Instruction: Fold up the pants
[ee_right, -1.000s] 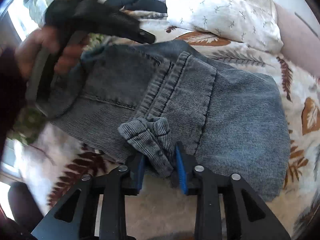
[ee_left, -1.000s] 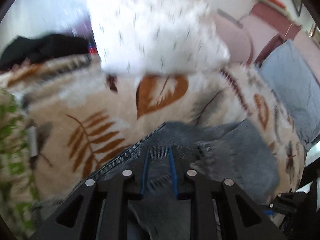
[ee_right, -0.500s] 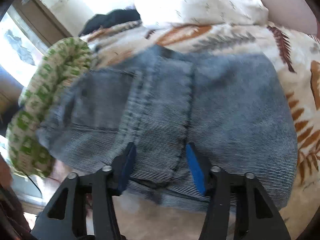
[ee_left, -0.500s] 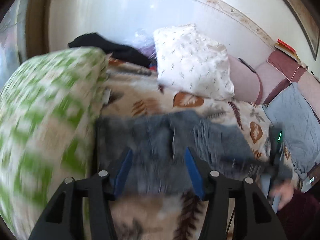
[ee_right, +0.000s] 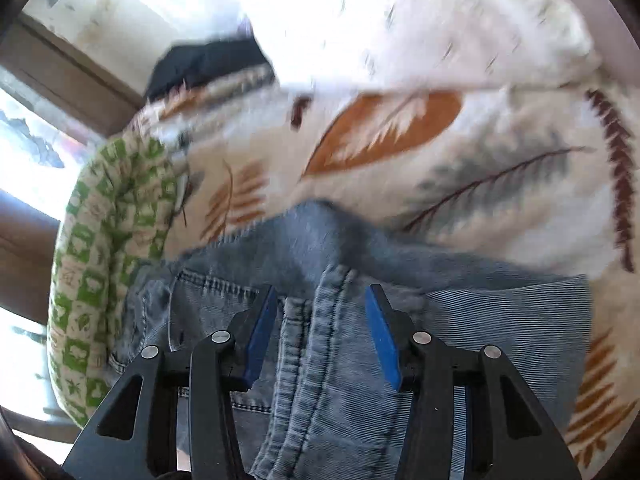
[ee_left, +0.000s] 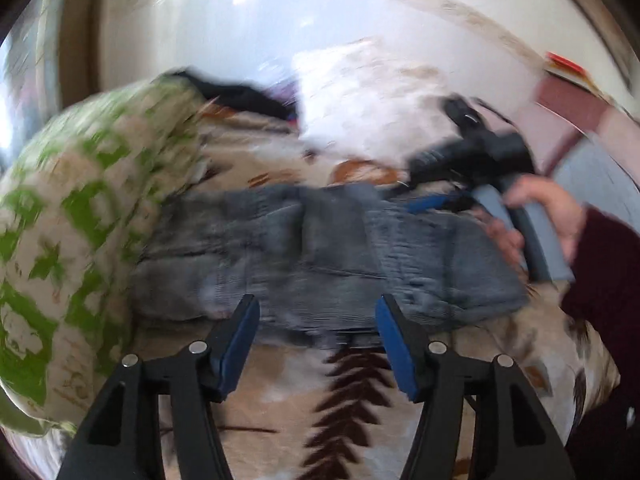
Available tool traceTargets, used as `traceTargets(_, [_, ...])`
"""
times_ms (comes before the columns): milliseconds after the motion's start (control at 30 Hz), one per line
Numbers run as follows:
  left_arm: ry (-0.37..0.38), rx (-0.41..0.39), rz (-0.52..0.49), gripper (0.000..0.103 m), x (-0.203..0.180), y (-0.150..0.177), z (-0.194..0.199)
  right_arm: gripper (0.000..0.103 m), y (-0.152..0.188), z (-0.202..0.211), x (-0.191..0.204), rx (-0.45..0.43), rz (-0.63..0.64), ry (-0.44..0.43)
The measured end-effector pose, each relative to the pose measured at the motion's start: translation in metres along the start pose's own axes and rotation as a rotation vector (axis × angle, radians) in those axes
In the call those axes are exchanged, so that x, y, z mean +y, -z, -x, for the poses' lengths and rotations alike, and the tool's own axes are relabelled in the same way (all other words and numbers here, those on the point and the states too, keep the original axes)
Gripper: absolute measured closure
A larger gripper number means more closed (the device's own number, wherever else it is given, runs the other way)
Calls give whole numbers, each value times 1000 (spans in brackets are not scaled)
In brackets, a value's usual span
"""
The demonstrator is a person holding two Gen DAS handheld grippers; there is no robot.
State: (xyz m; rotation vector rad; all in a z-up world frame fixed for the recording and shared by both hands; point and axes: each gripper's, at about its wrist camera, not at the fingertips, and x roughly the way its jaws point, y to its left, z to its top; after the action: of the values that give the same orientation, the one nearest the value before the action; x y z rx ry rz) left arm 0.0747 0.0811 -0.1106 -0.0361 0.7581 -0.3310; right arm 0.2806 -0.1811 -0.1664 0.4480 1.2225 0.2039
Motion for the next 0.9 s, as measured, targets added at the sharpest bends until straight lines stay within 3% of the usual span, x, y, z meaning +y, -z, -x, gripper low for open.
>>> traceTargets(67, [-10,-7,89,40,20,-5,-1,59,4,-9,3,-15,46,104])
traceTargets(133, [-36,32,105,40,27,-15,-8,61,11,-8,-2,-26,25,72])
traceTargets(233, [-60,67,129,32,30,-29,-29,62,31,-7,-7,-29,7,48])
traceTargets(333, [-116,170,154,31,33,-30,-66,61,51,-16,3,-75,90,109])
traceTargets(400, [-179,266,155,31,40,-14,-92,61,59,-17,18,-93,176,184])
traceTargets(433, [-176,277,149,29,44,-7,-99,61,57,-16,19,-81,165,187])
traceTargets(500, [-177,246,105,28,41,-5,-95,59,50,-8,19,-59,114,137])
traceTargets(600, [-153,217,144,29,45,-8,-81,59,49,20,28,-148,93,-10])
traceTargets(767, [-77,122,88,28,35,9,-21,51,67,56,51,-195,88,-253])
traceTargets(833, [-101,98,127,27,30,22,-5,48,68,62,66,-218,167,-242])
traceTargets(900, [-165,45,215,16,26,39,8,38,61,58,78,-180,212,-243])
